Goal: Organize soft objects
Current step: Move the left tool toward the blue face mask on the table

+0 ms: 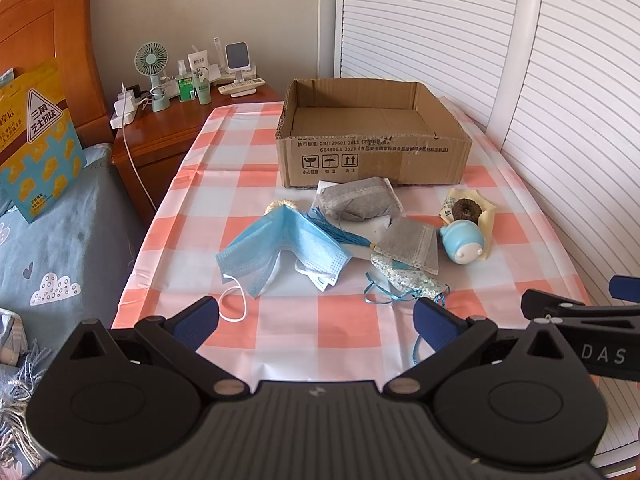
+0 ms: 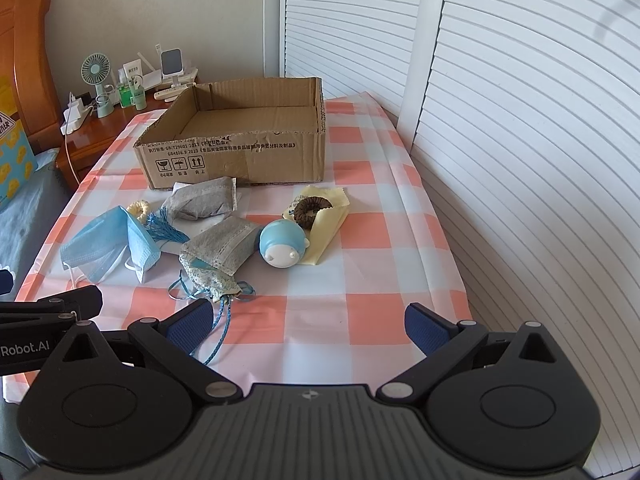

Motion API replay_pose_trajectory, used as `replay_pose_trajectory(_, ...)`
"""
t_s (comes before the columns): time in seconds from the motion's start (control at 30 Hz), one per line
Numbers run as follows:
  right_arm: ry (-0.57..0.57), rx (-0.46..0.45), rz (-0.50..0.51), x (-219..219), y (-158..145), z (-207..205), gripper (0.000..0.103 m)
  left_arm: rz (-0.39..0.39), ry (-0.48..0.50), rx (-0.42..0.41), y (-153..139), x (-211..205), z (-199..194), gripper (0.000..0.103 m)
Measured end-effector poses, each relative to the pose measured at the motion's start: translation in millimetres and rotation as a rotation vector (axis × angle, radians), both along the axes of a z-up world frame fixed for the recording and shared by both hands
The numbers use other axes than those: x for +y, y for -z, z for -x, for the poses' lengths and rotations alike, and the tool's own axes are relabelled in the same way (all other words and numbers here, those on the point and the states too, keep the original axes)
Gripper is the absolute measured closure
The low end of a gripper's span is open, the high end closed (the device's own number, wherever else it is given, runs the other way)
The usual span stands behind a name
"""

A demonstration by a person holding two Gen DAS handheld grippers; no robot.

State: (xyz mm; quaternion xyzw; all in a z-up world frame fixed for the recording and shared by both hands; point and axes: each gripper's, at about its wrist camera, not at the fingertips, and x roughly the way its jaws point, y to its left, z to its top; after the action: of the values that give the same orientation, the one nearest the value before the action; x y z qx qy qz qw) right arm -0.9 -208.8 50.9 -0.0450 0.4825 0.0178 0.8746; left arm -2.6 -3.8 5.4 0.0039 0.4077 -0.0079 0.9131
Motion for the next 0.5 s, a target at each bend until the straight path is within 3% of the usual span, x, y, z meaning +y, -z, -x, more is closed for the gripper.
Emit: replay_pose_trajectory(0.5,-0.004,-0.01,0.001,-1.6,-4.7,-3.3,0.0,-0.003,0.006,-0.011,-6.1,0.9,-4.5,0.001)
